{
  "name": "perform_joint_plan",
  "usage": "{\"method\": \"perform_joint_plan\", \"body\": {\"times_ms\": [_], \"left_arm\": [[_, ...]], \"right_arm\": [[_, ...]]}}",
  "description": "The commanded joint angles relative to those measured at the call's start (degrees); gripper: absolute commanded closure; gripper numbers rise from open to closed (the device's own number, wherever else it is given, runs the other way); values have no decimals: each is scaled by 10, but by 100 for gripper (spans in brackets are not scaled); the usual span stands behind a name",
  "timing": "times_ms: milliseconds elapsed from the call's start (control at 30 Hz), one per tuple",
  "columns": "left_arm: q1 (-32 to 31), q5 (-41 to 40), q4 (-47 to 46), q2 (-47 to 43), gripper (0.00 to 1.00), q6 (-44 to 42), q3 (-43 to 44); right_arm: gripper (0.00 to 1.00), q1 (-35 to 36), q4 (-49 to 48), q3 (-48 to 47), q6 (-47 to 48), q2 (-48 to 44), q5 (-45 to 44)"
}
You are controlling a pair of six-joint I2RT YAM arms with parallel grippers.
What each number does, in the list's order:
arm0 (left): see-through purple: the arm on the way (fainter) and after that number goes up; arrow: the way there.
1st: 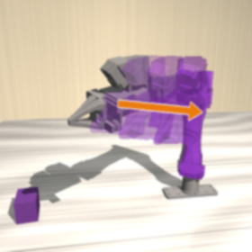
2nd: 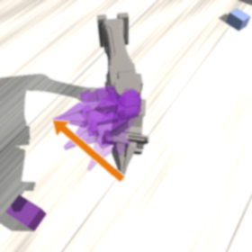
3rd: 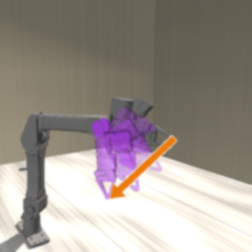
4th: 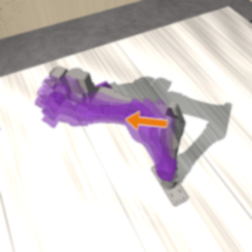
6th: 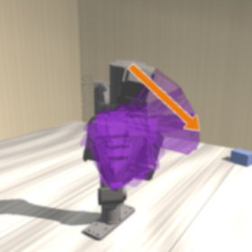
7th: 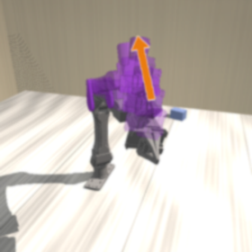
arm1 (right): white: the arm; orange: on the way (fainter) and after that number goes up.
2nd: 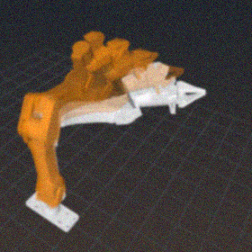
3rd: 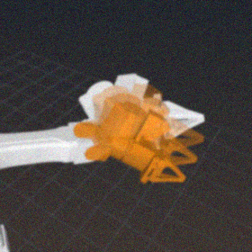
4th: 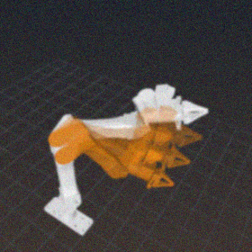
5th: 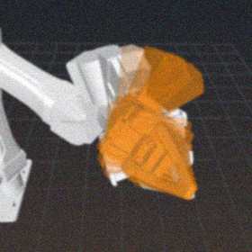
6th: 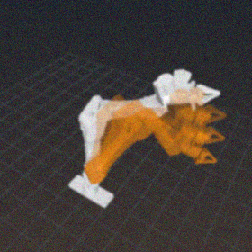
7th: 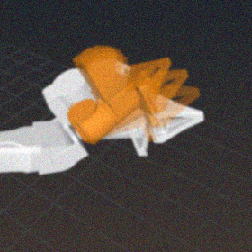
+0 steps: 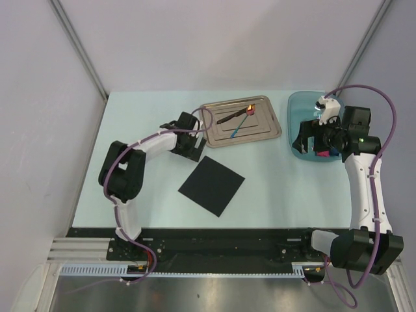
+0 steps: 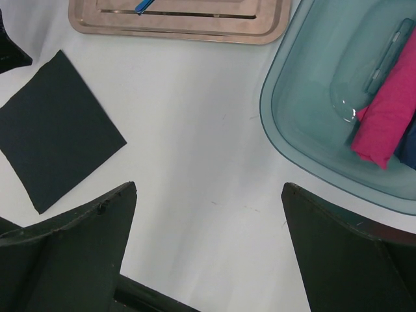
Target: Place the utensils on the paper napkin and roll it up
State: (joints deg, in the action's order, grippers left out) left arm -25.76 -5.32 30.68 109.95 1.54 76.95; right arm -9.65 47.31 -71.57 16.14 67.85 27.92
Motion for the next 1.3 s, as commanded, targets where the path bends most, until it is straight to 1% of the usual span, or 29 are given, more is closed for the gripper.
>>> {"method": "perform_joint_plan", "body": {"times_ms": [0, 133, 433, 800, 833, 900, 1067, 1100, 1200, 1233, 1267], "left_arm": [[-4, 16, -1, 1, 0, 20, -5], [-14, 21, -3, 4, 0, 21, -10], [-16, 37, 3, 39, 0, 33, 12], [-20, 49, 3, 55, 0, 36, 42], [-20, 63, 4, 54, 0, 36, 43], [-20, 64, 3, 52, 0, 36, 42], [-20, 67, 3, 32, 0, 36, 48], [-19, 67, 2, 11, 0, 34, 51], [-7, 98, -4, -32, 0, 30, 63], [4, 128, -7, -62, 0, 34, 70], [10, 141, -11, -76, 0, 39, 71]], "right_arm": [[0, -5, -6, -10, -8, -3, 13], [0, -5, -9, -9, -8, -3, 13], [0, -11, -6, -5, -10, -7, 12], [0, -18, -10, 0, -13, -11, 15], [0, -18, -8, -1, -13, -11, 16], [0, -18, -10, -2, -13, -10, 20], [0, -18, -13, -8, -15, -4, 28], [0, -17, -20, -11, -22, -1, 29], [0, -7, -35, -36, -44, 20, 28], [0, 1, -42, -44, -51, 26, 23], [0, 17, -50, -62, -57, 44, 15]]}}
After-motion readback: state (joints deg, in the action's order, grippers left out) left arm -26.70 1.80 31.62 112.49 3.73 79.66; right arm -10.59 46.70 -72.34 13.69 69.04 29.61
